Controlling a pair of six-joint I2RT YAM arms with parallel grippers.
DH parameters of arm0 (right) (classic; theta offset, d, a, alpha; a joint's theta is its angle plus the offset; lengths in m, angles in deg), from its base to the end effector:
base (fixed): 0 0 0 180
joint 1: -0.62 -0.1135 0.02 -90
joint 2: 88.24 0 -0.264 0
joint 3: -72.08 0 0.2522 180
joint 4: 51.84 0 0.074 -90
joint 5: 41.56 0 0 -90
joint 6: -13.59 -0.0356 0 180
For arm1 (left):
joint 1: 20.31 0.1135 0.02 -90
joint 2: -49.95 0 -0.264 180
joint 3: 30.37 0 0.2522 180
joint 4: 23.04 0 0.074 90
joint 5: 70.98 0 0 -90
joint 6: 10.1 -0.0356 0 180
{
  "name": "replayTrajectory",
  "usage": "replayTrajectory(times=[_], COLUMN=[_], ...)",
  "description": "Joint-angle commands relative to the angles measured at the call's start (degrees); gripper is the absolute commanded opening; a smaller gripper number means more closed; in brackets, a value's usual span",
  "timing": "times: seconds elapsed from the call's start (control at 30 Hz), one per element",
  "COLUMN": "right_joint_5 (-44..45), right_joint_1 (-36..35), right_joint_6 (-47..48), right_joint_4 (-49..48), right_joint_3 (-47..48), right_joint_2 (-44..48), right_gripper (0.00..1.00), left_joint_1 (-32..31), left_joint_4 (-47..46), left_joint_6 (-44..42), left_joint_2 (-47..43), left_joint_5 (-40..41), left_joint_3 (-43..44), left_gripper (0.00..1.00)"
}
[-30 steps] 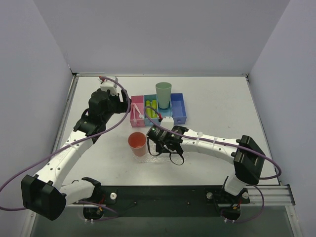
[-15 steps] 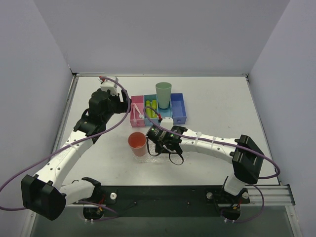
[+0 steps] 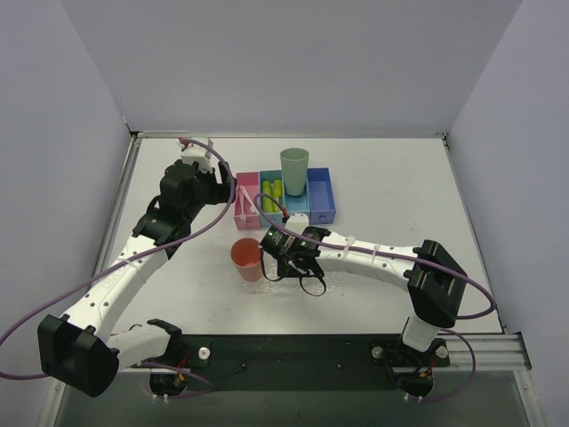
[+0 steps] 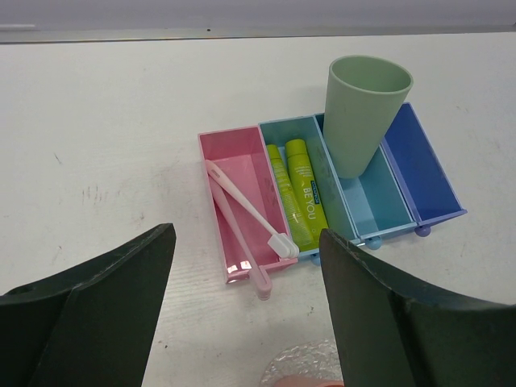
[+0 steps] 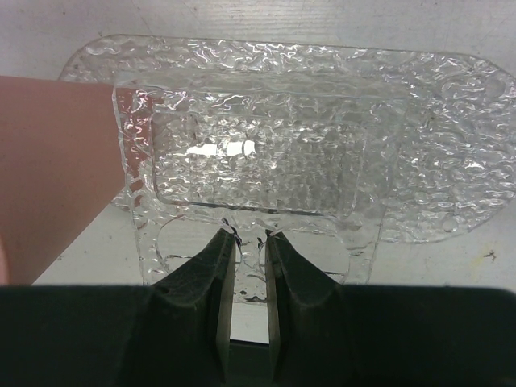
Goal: Prepare toiletry sets of a toothbrush and toothpaste on the tray
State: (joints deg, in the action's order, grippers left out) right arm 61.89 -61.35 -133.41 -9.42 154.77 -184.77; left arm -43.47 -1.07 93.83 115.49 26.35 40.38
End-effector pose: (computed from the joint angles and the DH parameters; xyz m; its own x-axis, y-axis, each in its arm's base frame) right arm 0.1742 0.3097 0.2251 -0.8819 0.0792 -0.4647 -0.1068 0.9266 0.3605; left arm 0.2468 -0.1006 0.3452 -0.3242 -0.1210 -0.9382 0.2058 0.9590 -0.1948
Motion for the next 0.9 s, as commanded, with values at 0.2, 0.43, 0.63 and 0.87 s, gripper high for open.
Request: replayTrajectory(times=[0.2, 0.43, 0.63, 0.87], right_joint_5=[0.3, -0.2, -0.4, -0.6], right_joint_1=[-0.4, -0.3, -0.3, -0.3], right_joint_6=[-0.9, -1.0, -0.6, 0.1], right_joint_4=[3.1, 3.3, 3.7, 4.0], right_joint_3=[2.5, 2.7, 3.5, 4.0], right_joint_2=[-0.1, -0.3, -0.9, -1.3], right_gripper=[0.00, 0.00, 0.05, 0.20], left_joint_1=[-0.3, -0.2, -0.3, -0.3], left_joint_4=[-0.6, -0.6, -0.6, -0.6], left_joint_6=[0.0, 0.0, 0.1, 0.1], left_joint_2=[-0.3, -0.1, -0.1, -0.1], left_joint_5=[0.8, 0.8, 0.8, 0.7], left_joint_3=[0.8, 0.8, 0.8, 0.8], left_gripper=[0.82, 0.82, 0.82, 0.82])
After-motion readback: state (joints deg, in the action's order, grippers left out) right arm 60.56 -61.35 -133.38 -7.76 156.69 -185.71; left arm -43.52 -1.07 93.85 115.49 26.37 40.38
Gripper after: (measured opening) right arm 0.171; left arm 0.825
